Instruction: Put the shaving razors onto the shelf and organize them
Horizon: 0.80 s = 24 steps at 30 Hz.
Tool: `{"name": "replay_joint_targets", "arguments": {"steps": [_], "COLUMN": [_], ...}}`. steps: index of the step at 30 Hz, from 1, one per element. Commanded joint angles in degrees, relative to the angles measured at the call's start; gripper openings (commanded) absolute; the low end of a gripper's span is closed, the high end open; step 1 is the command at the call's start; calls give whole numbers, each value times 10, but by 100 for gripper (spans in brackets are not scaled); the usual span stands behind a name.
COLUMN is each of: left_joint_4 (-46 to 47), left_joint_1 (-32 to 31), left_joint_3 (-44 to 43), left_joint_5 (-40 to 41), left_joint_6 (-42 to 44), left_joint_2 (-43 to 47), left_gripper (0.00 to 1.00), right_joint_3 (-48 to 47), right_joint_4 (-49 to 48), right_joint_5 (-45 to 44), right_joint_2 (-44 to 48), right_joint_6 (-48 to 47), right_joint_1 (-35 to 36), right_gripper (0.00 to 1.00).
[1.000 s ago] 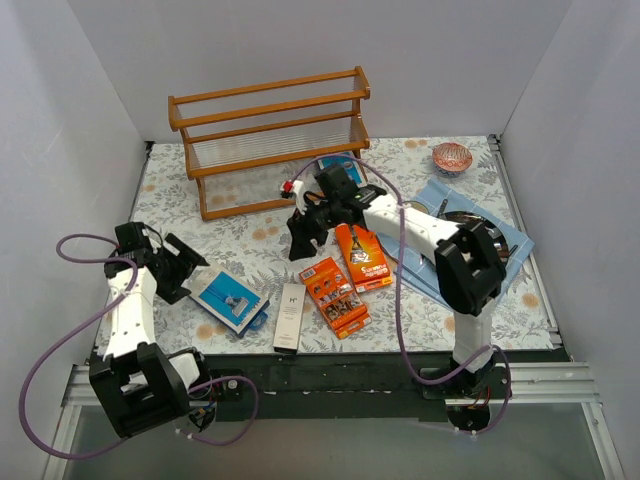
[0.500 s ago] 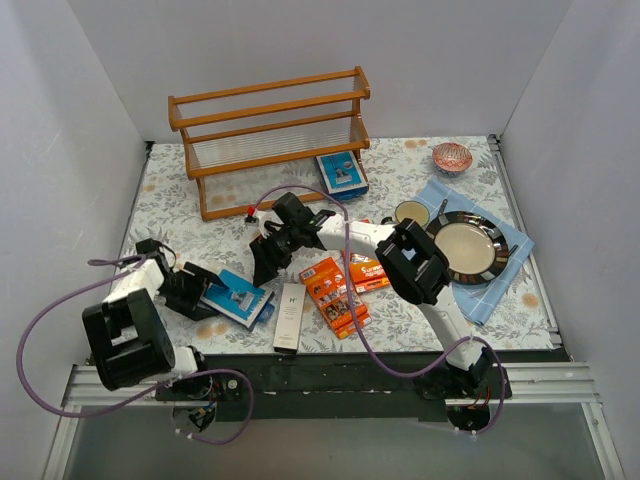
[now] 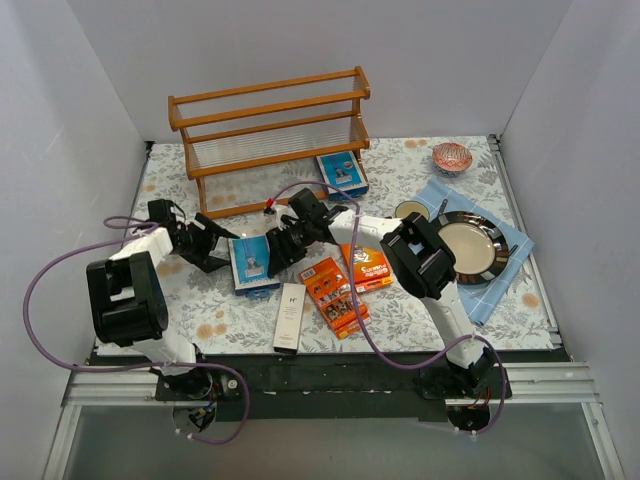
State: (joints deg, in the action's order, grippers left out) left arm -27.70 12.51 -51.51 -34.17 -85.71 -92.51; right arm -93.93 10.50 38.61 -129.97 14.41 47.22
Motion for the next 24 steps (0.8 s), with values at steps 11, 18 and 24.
{"name": "replay_joint_targets", "arguments": {"steps": [11,18,24], "left_joint_4": [-24,63,100], "left_joint_1": [-11,-36,-53], "left_joint_3": [249,287,299], "left_joint_5": [-42,-45,-33], "left_joint_6": [12,7,5], "left_joint_2": [306,308,281], "left_gripper": [69,54,44], "right_joint_3": [45,59,69], "right_joint_4": [28,28,11], "right_joint_5": [-85,-95,-74], "right_joint_2": [64,85,87], "right_joint_6": [-37,-60,-46], "right_joint_1": [10,9,5], "right_gripper": [64,67,67]}}
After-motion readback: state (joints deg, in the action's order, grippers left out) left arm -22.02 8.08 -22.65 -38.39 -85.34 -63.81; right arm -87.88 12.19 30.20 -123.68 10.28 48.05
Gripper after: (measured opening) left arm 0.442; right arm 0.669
